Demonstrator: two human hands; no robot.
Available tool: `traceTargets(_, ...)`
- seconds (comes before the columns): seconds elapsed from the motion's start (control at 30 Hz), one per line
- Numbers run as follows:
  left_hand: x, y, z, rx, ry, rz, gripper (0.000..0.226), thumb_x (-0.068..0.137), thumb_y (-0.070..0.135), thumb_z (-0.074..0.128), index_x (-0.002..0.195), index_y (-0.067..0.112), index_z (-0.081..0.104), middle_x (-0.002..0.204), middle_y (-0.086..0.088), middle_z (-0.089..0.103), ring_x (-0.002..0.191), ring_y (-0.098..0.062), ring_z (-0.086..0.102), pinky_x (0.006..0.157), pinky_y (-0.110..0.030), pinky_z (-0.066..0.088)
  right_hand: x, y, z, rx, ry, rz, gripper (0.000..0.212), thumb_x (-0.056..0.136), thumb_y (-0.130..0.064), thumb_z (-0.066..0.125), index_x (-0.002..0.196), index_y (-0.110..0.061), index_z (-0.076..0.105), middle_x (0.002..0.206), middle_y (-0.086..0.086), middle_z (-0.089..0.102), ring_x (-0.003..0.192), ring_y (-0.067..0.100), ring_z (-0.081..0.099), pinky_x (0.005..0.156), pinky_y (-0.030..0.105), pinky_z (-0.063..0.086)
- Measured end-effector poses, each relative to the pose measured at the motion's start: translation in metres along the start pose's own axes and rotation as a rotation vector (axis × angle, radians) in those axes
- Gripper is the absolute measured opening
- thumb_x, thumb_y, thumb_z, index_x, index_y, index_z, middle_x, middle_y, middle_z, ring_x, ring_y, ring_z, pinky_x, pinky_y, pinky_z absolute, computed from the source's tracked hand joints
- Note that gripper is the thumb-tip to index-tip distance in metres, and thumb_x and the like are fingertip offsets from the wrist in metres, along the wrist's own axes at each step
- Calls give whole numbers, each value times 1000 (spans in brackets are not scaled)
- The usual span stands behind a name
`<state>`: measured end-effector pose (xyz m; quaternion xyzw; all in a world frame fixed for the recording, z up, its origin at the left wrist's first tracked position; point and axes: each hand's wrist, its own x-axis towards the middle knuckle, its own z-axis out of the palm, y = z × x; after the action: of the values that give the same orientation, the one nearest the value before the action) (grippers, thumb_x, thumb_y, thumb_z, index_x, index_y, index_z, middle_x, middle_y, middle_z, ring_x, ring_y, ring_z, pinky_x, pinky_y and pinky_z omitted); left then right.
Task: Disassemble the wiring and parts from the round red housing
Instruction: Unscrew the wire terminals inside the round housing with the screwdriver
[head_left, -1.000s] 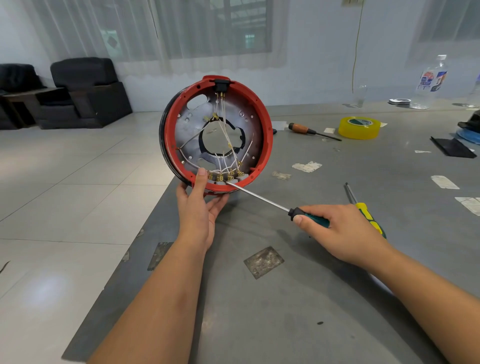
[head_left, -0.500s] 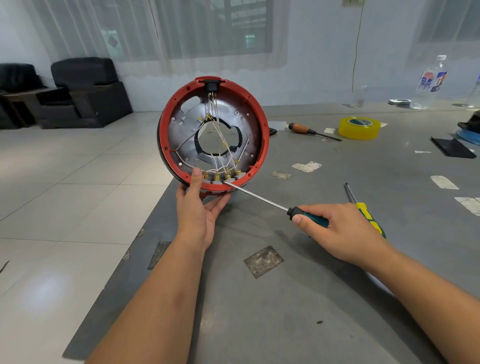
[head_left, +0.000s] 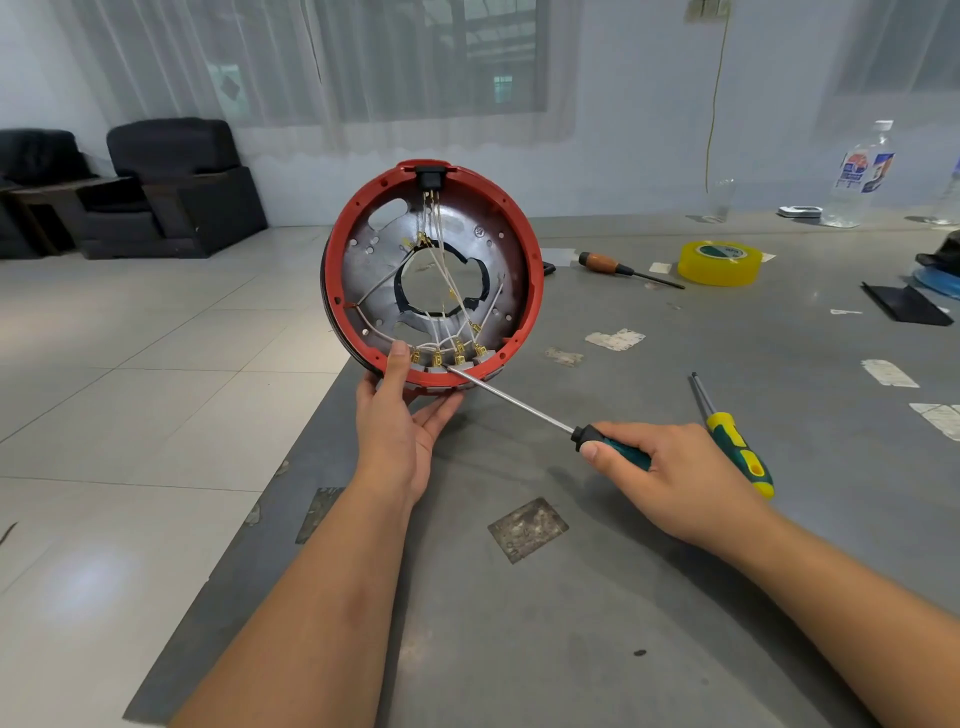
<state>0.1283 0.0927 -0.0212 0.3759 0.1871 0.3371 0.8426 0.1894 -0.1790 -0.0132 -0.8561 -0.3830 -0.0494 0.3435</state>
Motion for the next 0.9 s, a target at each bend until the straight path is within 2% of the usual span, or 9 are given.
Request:
traceTargets(0.07,0,0,0,-24,8,-6,57,97,38,75,145,18,52,136,-15,67,98,-28,80,82,-49,66,-1,-3,4,-3,1,-8,31,97,-57,50,110,-40,72,71,-22,63,70,2,58,54,19,39)
traceTargets(0.17,0,0,0,-59,20,-8,57,96,37,76,145,18,52,137,-15,67,99,-30,80,90,-57,63,-2,-6,9,7,6,6,35,96,-59,47,110,-39,71,75,-17,64,70,8,59,58,29,47)
traceTargets(0.33,-4,-3,5,-91,30,-12,61,95,37,78,145,15,51,137,-15,68,99,-27,79,87,-54,64,0,-11,19,45,17,29,33,98,-55,49,111,-35,72,80,-24,63,73,3,58,56,17,42)
traceTargets(0.47,-6,-2,6,-120,33,-31,57,95,38,78,142,15,54,136,-16,68,100,-28,79,84,-50,65,0,-12,21,65,0,41,31,100,-54,49,111,-36,71,80,-25,62,71,2,58,57,16,41)
traceTargets(0.67,-5,-2,6,-128,12,-59,59,96,34,77,146,13,52,140,-18,65,106,-35,77,87,-53,64,0,-11,19,88,0,58,27,100,-53,50,106,-38,71,74,-21,62,67,2,56,55,16,40)
traceTargets(0.77,-5,-2,7,-153,14,-99,53,97,24,75,142,8,52,136,-19,67,104,-37,77,81,-51,65,0,-10,16,96,-11,57,28,99,-54,51,109,-39,72,74,-28,61,71,-1,57,57,14,40)
traceTargets(0.83,-5,-2,8,-143,3,-127,39,97,19,72,130,9,53,128,-17,67,100,-37,78,79,-51,65,-1,-8,15,82,-29,49,32,98,-56,51,115,-39,72,77,-37,60,76,-6,58,62,10,42)
traceTargets(0.9,-6,-3,8,-125,-7,-147,32,97,15,68,122,13,49,121,-18,65,97,-37,79,79,-52,65,-1,-7,12,54,-42,41,36,97,-59,49,119,-41,71,78,-32,63,79,-6,58,61,11,43)
